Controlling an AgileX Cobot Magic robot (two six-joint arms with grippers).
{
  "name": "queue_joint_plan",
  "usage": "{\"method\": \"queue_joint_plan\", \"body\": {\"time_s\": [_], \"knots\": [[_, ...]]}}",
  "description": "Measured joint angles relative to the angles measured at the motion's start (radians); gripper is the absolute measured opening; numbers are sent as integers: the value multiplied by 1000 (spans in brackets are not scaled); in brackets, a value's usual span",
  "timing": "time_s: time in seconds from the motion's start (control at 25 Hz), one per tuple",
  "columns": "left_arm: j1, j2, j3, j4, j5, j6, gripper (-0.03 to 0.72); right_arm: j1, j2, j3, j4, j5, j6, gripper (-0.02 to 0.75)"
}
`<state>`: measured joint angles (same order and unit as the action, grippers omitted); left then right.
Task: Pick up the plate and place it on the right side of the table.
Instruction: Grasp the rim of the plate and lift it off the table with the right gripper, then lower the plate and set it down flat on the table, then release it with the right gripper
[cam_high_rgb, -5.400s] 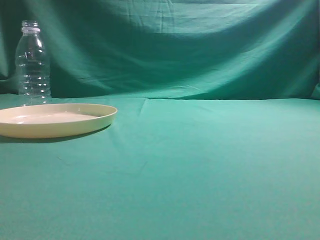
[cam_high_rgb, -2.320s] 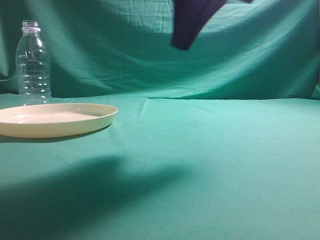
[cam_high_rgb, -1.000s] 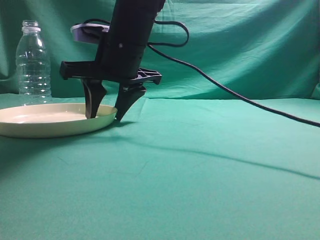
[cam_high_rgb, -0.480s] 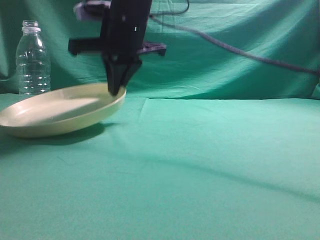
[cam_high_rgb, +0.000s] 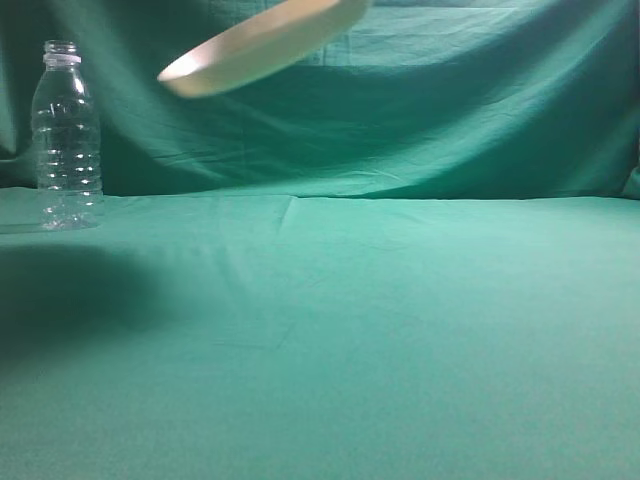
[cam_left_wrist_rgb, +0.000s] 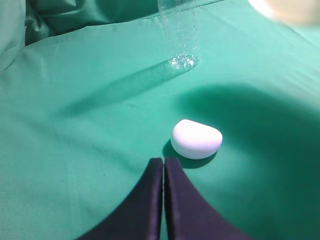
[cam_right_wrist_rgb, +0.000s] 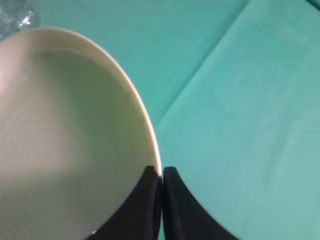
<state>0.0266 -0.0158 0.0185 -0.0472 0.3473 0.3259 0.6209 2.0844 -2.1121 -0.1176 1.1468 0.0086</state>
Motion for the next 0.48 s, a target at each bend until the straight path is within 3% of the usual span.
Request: {"method": "queue_joint_plan", "body": {"time_s": [0.24, 0.48], "knots": [[0, 0, 0, 0, 0, 0, 0, -169, -195, 98, -2, 43, 0, 0], [0, 0, 0, 0, 0, 0, 0, -382, -398, 447, -2, -34, 1, 0]]}}
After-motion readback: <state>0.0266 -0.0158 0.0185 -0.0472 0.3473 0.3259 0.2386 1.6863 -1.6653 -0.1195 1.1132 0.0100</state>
